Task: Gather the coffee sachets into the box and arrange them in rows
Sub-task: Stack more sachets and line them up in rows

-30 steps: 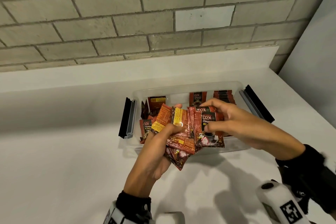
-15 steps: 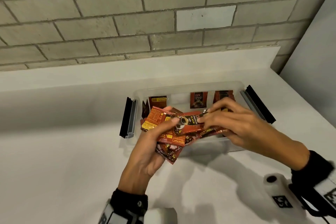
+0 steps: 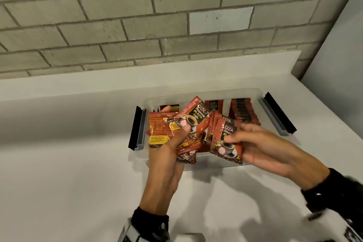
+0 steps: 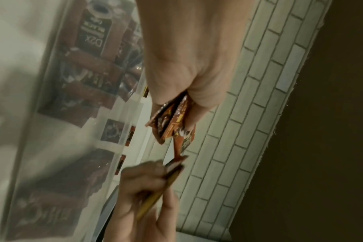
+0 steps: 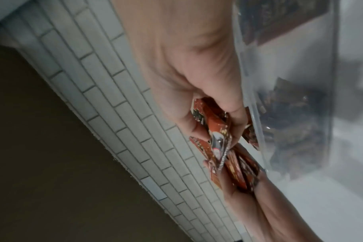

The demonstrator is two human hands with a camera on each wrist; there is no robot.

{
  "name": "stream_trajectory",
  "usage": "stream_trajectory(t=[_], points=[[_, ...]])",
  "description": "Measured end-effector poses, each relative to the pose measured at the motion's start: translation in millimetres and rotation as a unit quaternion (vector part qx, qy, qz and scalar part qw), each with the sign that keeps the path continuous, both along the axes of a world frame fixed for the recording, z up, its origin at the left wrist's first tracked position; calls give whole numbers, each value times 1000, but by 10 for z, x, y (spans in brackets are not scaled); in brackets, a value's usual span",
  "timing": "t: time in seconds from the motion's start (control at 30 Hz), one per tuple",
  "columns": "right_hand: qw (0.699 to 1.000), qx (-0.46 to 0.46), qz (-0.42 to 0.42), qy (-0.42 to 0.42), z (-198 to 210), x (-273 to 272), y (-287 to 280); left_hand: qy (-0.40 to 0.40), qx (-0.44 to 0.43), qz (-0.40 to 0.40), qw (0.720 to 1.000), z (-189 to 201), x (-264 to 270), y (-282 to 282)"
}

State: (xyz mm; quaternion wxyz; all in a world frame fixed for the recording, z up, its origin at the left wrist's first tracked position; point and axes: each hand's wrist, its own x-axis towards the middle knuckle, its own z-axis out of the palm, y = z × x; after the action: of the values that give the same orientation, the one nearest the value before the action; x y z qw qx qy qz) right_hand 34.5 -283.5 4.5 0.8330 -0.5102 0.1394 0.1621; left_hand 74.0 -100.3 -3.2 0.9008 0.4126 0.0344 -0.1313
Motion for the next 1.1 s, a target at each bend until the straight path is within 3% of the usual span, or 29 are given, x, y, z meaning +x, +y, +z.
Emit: stream_trajectory(t=[0.2, 0.43, 0.53, 0.63, 0.8, 1.1], points=[[1000, 8, -29, 2, 25, 103, 92, -2, -5, -24, 1000, -42, -102, -115], [997, -61, -39, -7, 93, 168, 68, 41, -16, -57, 997, -48, -103, -90], [999, -28, -43, -5, 144, 187, 3, 61, -22, -42, 997, -58, -65, -49], [998, -52, -18, 14, 169, 174, 1, 61, 0, -25, 998, -65, -32, -49], [995, -91, -49, 12, 105, 193, 24, 53, 40, -50, 997, -45, -55, -60], [996, -79, -23, 24, 124, 233, -9, 53, 106, -143, 983, -82, -14, 74]])
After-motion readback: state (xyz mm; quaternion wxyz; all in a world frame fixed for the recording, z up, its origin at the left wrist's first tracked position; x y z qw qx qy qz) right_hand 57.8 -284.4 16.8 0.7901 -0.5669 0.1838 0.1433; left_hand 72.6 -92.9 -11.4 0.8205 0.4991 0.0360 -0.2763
